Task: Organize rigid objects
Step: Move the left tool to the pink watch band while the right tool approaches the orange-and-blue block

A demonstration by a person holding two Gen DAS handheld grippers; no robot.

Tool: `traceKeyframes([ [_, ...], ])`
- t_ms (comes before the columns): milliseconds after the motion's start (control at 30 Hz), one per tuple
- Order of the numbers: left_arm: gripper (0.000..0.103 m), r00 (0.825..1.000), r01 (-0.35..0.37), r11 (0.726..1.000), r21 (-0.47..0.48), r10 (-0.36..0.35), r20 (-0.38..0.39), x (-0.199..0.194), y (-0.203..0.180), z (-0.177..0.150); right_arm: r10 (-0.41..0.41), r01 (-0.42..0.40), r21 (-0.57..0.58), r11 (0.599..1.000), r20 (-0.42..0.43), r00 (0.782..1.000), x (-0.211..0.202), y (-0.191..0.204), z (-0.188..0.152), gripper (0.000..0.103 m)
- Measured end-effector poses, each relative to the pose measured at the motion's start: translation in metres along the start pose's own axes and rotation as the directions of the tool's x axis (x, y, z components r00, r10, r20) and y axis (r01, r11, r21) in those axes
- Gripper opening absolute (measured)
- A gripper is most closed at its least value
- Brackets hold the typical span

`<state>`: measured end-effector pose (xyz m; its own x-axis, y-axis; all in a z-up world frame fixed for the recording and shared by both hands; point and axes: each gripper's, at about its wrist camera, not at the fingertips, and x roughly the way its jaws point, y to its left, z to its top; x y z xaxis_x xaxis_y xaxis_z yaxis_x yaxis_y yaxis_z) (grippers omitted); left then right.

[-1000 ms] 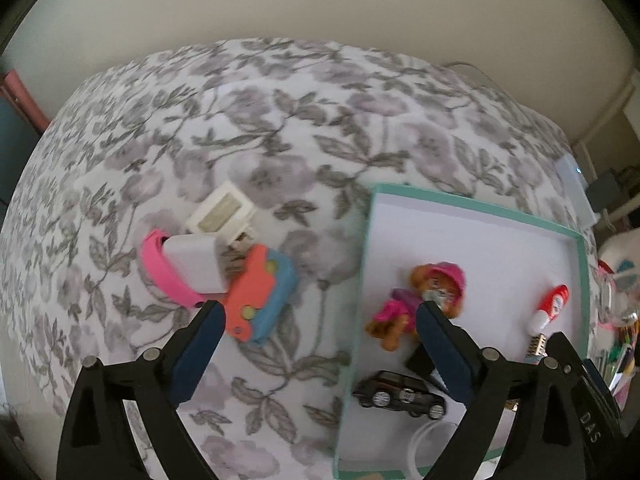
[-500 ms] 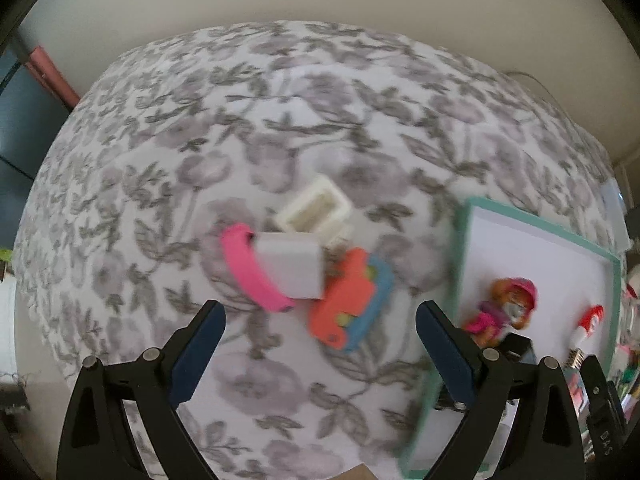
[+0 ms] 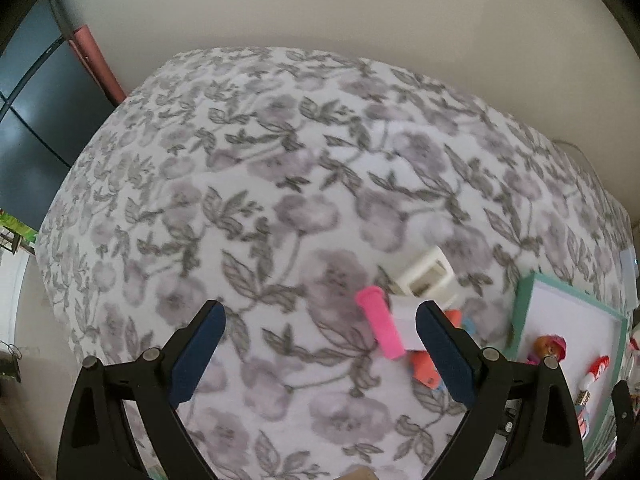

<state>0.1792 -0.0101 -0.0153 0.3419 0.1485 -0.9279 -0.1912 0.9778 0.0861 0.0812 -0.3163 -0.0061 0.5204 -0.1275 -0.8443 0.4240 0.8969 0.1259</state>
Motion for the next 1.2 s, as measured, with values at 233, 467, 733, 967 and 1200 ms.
traceKeyframes([
  [233,0.096,1.000,-0.012,0.998,-0.054,0.012,0.006,0.005,0.027,0.012,0.040,-0.041,-0.091,0.995,-0.014,0.999,0.005,0.051,0.001,0.103],
  [467,0.096,1.000,-0.008,0.995,-0.098,0.005,-0.024,0.020,0.046,0.015,0.086,-0.092,-0.156,0.983,-0.043,0.995,0.017,0.103,0.001,0.103],
  [733,0.096,0.996,0.032,0.993,-0.114,-0.042,-0.083,0.039,0.048,0.014,0.120,-0.142,-0.226,0.964,-0.111,0.987,0.044,0.158,-0.009,0.103],
  [967,0.096,0.989,0.062,0.993,-0.102,-0.075,-0.130,0.051,0.037,0.011,0.113,-0.153,-0.260,0.953,-0.162,0.980,0.065,0.173,-0.024,0.096],
  [1200,0.096,0.972,0.124,0.985,-0.123,-0.146,-0.187,0.061,0.026,0.007,0.096,-0.151,-0.288,0.946,-0.195,0.976,0.073,0.179,-0.033,0.088],
])
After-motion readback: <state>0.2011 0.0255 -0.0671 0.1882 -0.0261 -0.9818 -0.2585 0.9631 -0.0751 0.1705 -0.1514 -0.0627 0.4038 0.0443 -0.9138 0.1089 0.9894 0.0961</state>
